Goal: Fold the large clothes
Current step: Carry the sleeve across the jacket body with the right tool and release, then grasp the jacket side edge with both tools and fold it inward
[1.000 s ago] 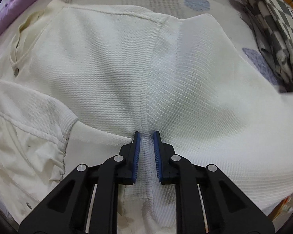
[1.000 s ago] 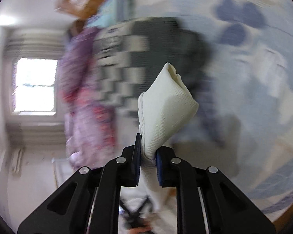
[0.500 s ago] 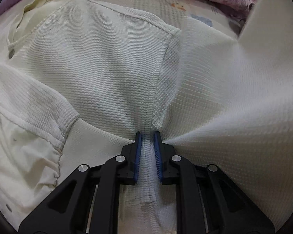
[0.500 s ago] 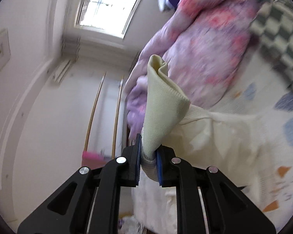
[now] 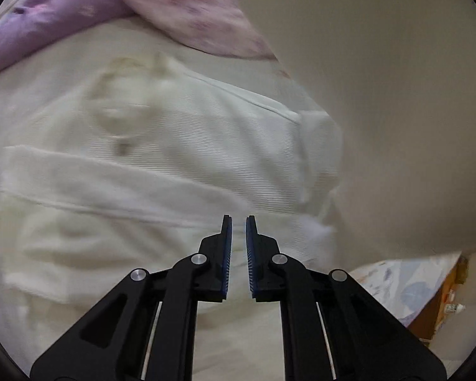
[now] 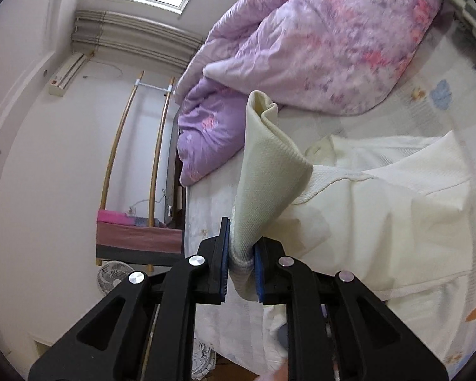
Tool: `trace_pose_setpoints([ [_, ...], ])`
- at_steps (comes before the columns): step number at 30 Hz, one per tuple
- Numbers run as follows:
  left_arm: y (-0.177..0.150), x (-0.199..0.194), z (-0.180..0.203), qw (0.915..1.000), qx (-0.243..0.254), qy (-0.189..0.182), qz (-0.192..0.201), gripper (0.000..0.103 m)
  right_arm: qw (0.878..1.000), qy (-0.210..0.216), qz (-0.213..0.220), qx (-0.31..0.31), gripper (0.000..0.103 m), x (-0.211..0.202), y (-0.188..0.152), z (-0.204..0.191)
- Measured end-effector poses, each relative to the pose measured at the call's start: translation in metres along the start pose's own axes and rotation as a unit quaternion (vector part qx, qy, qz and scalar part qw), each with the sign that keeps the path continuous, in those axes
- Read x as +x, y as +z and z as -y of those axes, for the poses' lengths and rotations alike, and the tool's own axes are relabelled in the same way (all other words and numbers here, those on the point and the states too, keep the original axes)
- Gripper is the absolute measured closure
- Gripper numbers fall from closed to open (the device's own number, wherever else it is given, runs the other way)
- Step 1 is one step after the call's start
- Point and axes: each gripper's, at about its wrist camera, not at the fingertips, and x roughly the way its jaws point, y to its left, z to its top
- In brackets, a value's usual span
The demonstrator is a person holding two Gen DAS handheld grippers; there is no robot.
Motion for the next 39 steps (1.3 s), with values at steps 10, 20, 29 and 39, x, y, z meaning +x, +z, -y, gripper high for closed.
trace_pose_setpoints([
  [10,-0.041,-0.066,-0.131,0.9894,-0.131,0.047,0.042,0.091,0.995,-0.018,-0.092,-0.017,0.071,0.121,-0.058,-0.009],
  [20,-0.091,-0.058,-0.203,0.9647,-0.252,0.078,-0.005,0.081,0.982,-0.114,-0.153,-0.016,0.017,0.138,-0.091,0.045],
  [29,-0.041,-0.031,-0.158,0.9845,-0.148,0.084,0.043,0.062,0.948,-0.298,-0.081,-0.075,0.077,0.065,-0.058,0.145],
  [39,-0.050,0.031,-0.214,0.9762,-0.190,0.097,-0.041,0.095,0.894,-0.435,-0.105,0.029,0.099,0.035,-0.068,0.259],
])
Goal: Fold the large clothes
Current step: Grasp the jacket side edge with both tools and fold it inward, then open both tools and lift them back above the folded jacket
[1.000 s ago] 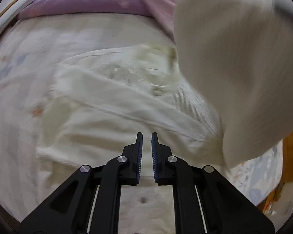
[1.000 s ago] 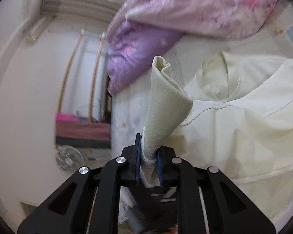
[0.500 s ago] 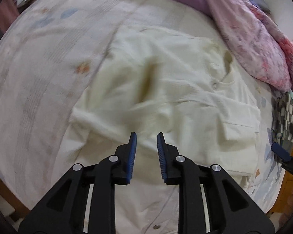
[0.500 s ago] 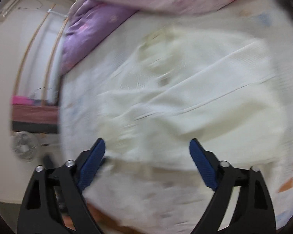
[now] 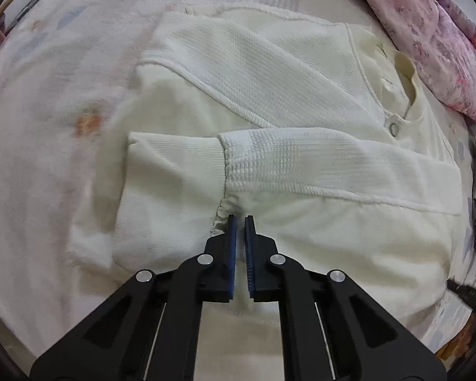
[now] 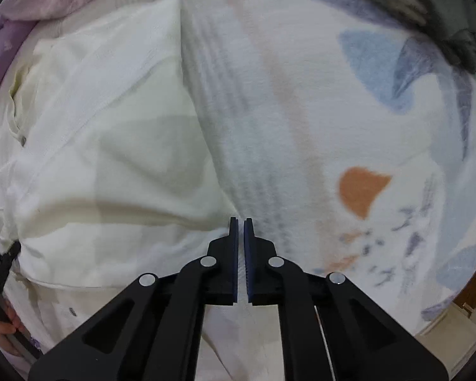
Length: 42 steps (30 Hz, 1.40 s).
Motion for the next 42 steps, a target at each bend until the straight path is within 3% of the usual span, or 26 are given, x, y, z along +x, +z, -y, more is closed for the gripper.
trace_pose_setpoints([
  [3,0.005,-0.017,0.016,0.9995,0.023,-0.008,0.021,0.095,0.994,0.099,0.032,-0.019,0.099,-0.028,0.019,-0.026],
  [7,0.024,-0.007,0.041,0.9981,0.042,-0.025,0.037,0.094,0.981,0.161,0.036,-0.105,0.097,-0.020,0.042,-0.095],
  [9,0.031,0.016,0.044,0.9983,0.050,0.006,0.030,0.094,0.978,0.153,0.024,-0.137,0.097,0.003,0.048,-0.120],
  [11,0.029,0.034,0.036,0.9988,0.039,0.000,0.029,0.095,0.981,0.114,-0.015,-0.155,0.103,0.045,0.045,-0.127],
  [13,0.027,0.025,0.027,0.9994,0.015,-0.018,0.024,0.094,0.979,0.149,0.002,-0.138,0.103,0.041,0.036,-0.112],
  [14,0.023,0.019,0.023,0.9998,0.009,-0.014,0.014,0.094,0.980,0.155,-0.016,-0.126,0.103,0.037,0.032,-0.102],
  [17,0.000,0.002,0.019,0.9994,0.030,-0.016,0.010,0.090,0.987,0.101,-0.039,-0.116,0.099,0.018,0.007,-0.074],
  [19,-0.017,0.014,0.014,0.9989,0.045,-0.005,-0.009,0.090,0.989,0.087,-0.059,-0.108,0.099,0.023,-0.007,-0.062],
  [21,-0.027,0.017,0.011,0.9985,0.050,-0.015,0.015,0.090,0.990,0.097,-0.070,-0.075,0.099,0.032,-0.015,-0.046],
  [24,-0.020,0.011,0.014,0.9990,0.044,-0.007,0.003,0.089,0.989,0.101,-0.106,-0.023,0.099,0.027,-0.011,-0.035],
  [25,-0.013,0.004,0.016,0.9992,0.039,-0.004,0.004,0.089,0.989,0.101,-0.102,-0.022,0.096,0.023,-0.007,-0.035],
  [28,0.006,-0.013,0.023,0.9977,0.059,-0.015,0.030,0.087,0.993,0.093,-0.030,-0.065,0.096,-0.001,0.030,-0.048],
  [30,0.015,-0.017,0.029,0.9961,0.075,-0.003,0.047,0.078,0.995,0.064,0.005,-0.074,0.096,0.004,0.060,-0.048],
  [31,0.024,-0.007,0.029,0.9957,0.082,0.002,0.043,0.070,0.996,0.052,0.014,-0.069,0.101,0.017,0.082,-0.042],
  [32,0.029,0.003,0.029,0.9960,0.082,0.004,0.035,0.071,0.997,0.041,0.013,-0.062,0.103,0.029,0.094,-0.042],
  [33,0.034,0.014,0.024,0.9967,0.078,0.000,0.023,0.072,0.998,0.061,-0.015,-0.031,0.103,0.050,0.110,-0.031],
  [35,0.034,0.016,0.013,0.9970,0.073,-0.019,0.021,0.072,0.994,0.090,-0.044,0.036,0.103,0.043,0.116,-0.014],
  [37,0.029,0.007,0.013,0.9963,0.082,-0.014,0.020,0.072,0.999,0.034,-0.031,0.007,0.099,0.022,0.106,-0.012],
  [39,0.017,0.002,0.008,0.9965,0.083,-0.001,0.003,0.072,0.997,-0.015,-0.068,-0.021,0.098,0.023,0.079,-0.006],
  [42,-0.010,0.001,0.008,0.9955,0.092,0.010,-0.017,0.072,0.990,0.011,-0.141,-0.007,0.100,0.038,0.030,0.010],
])
